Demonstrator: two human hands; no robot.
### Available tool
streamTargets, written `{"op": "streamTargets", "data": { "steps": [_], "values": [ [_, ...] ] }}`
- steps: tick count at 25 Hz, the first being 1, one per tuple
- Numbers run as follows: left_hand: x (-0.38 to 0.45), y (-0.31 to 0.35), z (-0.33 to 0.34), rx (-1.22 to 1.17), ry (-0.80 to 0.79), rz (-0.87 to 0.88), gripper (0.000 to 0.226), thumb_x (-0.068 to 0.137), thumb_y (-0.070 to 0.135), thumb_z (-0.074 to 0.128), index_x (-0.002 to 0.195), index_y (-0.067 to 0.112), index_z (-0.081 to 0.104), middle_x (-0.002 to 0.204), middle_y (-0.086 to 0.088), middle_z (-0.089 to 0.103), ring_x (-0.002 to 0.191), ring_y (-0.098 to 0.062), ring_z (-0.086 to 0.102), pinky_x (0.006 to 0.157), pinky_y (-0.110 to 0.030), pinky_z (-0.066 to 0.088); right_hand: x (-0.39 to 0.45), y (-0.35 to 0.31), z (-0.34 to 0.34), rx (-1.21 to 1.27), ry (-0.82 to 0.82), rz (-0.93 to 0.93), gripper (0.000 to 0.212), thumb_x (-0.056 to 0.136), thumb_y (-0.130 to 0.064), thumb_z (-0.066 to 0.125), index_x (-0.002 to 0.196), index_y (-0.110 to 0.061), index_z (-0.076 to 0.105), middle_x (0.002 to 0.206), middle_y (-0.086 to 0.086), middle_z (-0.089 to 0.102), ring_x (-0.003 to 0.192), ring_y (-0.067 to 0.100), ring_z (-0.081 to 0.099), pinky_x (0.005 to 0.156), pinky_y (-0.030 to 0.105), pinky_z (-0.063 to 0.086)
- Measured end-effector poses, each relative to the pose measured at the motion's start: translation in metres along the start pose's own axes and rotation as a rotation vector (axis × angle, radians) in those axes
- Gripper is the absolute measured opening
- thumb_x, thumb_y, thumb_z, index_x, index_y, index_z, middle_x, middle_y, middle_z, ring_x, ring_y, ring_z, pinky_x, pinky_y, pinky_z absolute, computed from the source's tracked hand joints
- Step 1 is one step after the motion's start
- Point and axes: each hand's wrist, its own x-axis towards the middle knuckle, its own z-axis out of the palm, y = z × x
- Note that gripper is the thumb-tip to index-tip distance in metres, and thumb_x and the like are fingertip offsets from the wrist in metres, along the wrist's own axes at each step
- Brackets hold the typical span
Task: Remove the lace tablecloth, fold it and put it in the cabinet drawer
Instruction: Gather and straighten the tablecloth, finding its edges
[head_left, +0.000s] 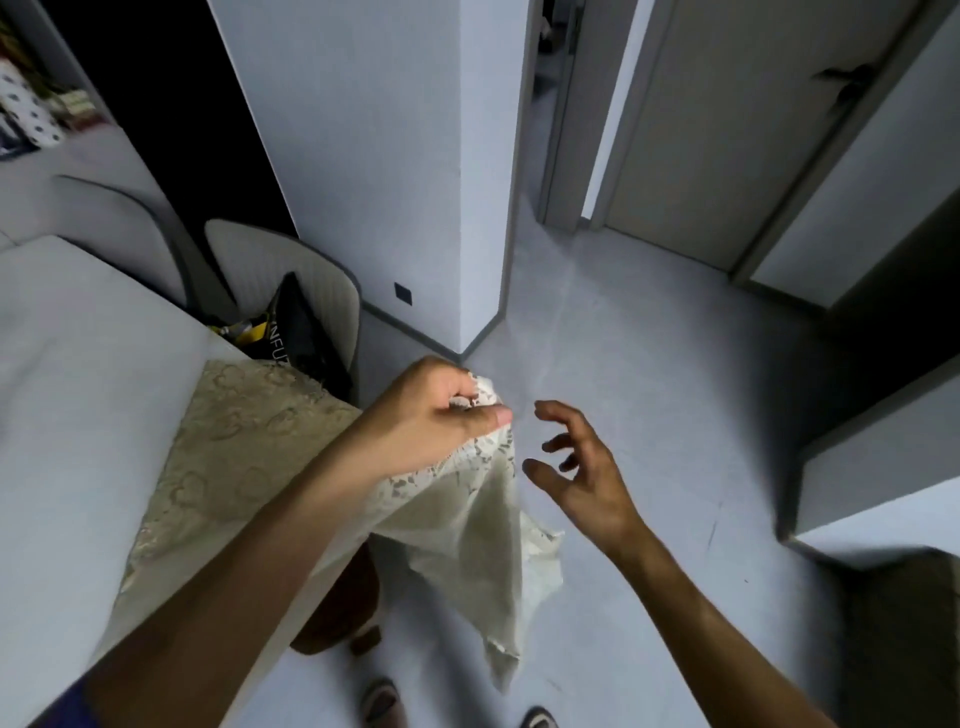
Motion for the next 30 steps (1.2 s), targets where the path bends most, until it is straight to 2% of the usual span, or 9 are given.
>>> {"op": "streamTargets", "data": {
  "steps": [4, 8, 10, 13, 16, 20, 24, 27, 30],
  "values": [
    [0.032, 0.044, -0.012, -0.093, 0.064, 0.019, 0.03, 0.073, 0.055, 0.071, 0.08, 0.025, 0.073, 0.081, -0.005, 0.075, 0.076, -0.021, 0.073, 0.077, -0.041, 0.059, -0.053, 0.041, 0.028, 0.106, -0.236, 0.268, 0.074, 0.072, -0.063, 0.075, 0.137, -0.039, 0.048, 0.131, -0.019, 0.059, 0.114, 0.0, 0.058, 0.093, 0.023, 0.051],
    [0.091, 0.071, -0.003, 0.231, 0.134, 0.036, 0.035, 0.085, 0.042, 0.067, 0.086, 0.006, 0.066, 0.083, 0.003, 0.069, 0.078, -0.017, 0.066, 0.077, -0.033, 0.056, -0.043, 0.054, 0.032, 0.077, -0.099, 0.589, 0.044, 0.093, -0.044, 0.061, 0.098, -0.001, 0.069, 0.082, 0.006, 0.068, 0.071, 0.017, 0.062, 0.064, 0.037, 0.05],
    [0.102, 0.064, 0.004, 0.43, 0.391, -0.041, 0.035, 0.089, 0.04, 0.062, 0.111, 0.014, 0.059, 0.116, -0.002, 0.064, 0.107, -0.025, 0.06, 0.094, -0.044, 0.048, -0.026, 0.044, 0.015, 0.397, 0.079, 0.703, 0.036, 0.096, -0.035, 0.059, 0.092, -0.001, 0.071, 0.074, 0.011, 0.068, 0.064, 0.022, 0.063, 0.056, 0.033, 0.048],
    [0.059, 0.019, 0.042, 0.145, 0.679, 0.115, 0.047, 0.086, 0.037, 0.063, 0.128, 0.022, 0.051, 0.13, 0.001, 0.055, 0.117, -0.02, 0.054, 0.096, -0.036, 0.045, 0.007, 0.026, -0.029, 0.976, 0.258, 0.757, 0.024, 0.096, -0.023, 0.057, 0.083, -0.01, 0.073, 0.064, 0.005, 0.07, 0.046, 0.015, 0.06, 0.043, 0.023, 0.047],
    [-0.027, -0.056, 0.132, -0.231, 0.444, -0.255, 0.031, 0.084, 0.043, 0.065, 0.112, 0.036, 0.055, 0.118, 0.011, 0.062, 0.106, -0.009, 0.059, 0.082, -0.029, 0.05, 0.035, 0.001, -0.052, 1.18, 0.292, 0.715, 0.022, 0.098, -0.018, 0.053, 0.09, -0.013, 0.073, 0.066, 0.001, 0.07, 0.049, 0.01, 0.061, 0.05, 0.019, 0.049],
    [-0.101, -0.13, 0.235, -0.379, 0.117, -0.893, 0.022, 0.084, 0.02, 0.074, 0.097, 0.024, 0.056, 0.108, -0.004, 0.067, 0.105, -0.025, 0.061, 0.085, -0.03, 0.045, 0.055, -0.028, -0.066, 1.427, 0.458, 0.688, 0.022, 0.101, -0.017, 0.048, 0.09, -0.011, 0.067, 0.061, 0.0, 0.068, 0.046, 0.009, 0.064, 0.047, 0.017, 0.054],
    [-0.079, -0.123, 0.269, -0.652, -0.173, -1.084, 0.024, 0.091, 0.037, 0.065, 0.102, 0.017, 0.058, 0.099, -0.005, 0.062, 0.084, -0.021, 0.06, 0.074, -0.028, 0.046, 0.054, -0.051, -0.083, 1.51, 0.562, 0.563, 0.027, 0.102, -0.013, 0.041, 0.098, -0.01, 0.067, 0.068, 0.004, 0.07, 0.054, 0.013, 0.067, 0.061, 0.021, 0.058],
    [-0.05, -0.104, 0.283, -1.06, -0.261, -1.174, 0.053, 0.092, 0.06, 0.05, 0.122, 0.017, 0.054, 0.127, -0.01, 0.059, 0.111, -0.028, 0.06, 0.091, -0.04, 0.046, 0.042, -0.064, -0.087, 1.57, 0.581, 0.511, 0.03, 0.104, -0.013, 0.036, 0.109, -0.01, 0.066, 0.075, 0.009, 0.072, 0.062, 0.019, 0.07, 0.073, 0.026, 0.059],
    [-0.032, -0.086, 0.294, -1.414, -0.229, -1.163, 0.074, 0.09, 0.071, 0.038, 0.136, 0.014, 0.045, 0.145, -0.014, 0.048, 0.127, -0.036, 0.05, 0.103, -0.052, 0.041, 0.032, -0.076, -0.09, 1.667, 0.581, 0.494, 0.032, 0.106, -0.017, 0.034, 0.103, -0.008, 0.064, 0.067, 0.014, 0.072, 0.055, 0.025, 0.071, 0.055, 0.032, 0.062]
  ]
}}
